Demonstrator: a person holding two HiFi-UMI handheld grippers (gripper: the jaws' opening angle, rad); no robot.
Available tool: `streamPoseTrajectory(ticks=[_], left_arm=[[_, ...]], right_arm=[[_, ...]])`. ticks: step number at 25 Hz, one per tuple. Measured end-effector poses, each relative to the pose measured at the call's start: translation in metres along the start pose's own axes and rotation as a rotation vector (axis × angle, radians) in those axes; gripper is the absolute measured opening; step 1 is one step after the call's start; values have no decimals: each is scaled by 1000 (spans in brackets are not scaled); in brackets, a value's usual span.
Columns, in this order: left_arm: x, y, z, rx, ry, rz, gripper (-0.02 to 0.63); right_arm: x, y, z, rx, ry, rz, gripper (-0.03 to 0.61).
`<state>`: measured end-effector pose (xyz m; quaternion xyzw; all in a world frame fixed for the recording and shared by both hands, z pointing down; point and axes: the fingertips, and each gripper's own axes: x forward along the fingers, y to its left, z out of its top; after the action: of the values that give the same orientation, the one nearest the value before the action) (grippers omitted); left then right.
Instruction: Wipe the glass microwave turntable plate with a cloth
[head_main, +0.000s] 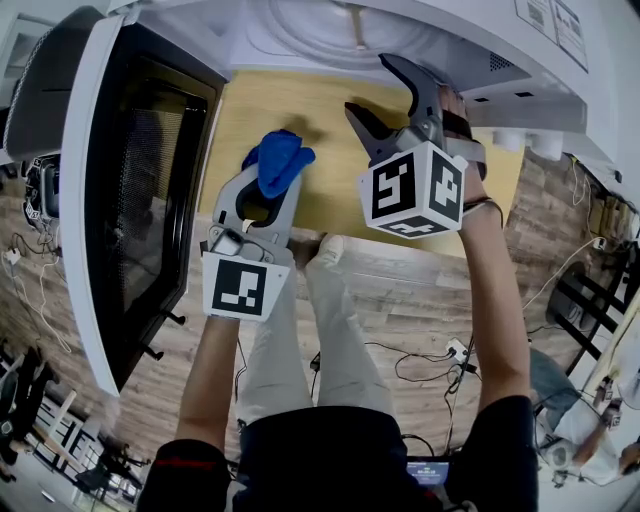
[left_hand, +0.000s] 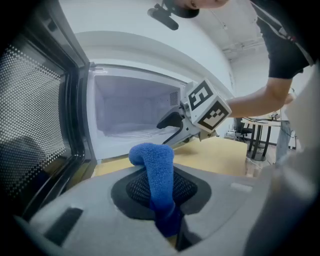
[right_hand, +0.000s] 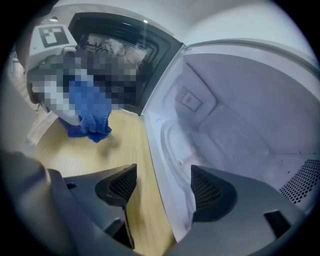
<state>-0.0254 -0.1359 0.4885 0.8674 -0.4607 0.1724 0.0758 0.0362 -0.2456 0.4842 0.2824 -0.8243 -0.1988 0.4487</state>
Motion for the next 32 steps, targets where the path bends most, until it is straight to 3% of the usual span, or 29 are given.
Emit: streamPoseTrajectory(ticks=[10,32], left_arm=[[0,2,-1,1,2,0,57],[17,21,12,-22,-16,46,57]], right_arm=[[14,4,-5,-30,31,-28,319],[15,4,-7,-34,-31,-100,319]])
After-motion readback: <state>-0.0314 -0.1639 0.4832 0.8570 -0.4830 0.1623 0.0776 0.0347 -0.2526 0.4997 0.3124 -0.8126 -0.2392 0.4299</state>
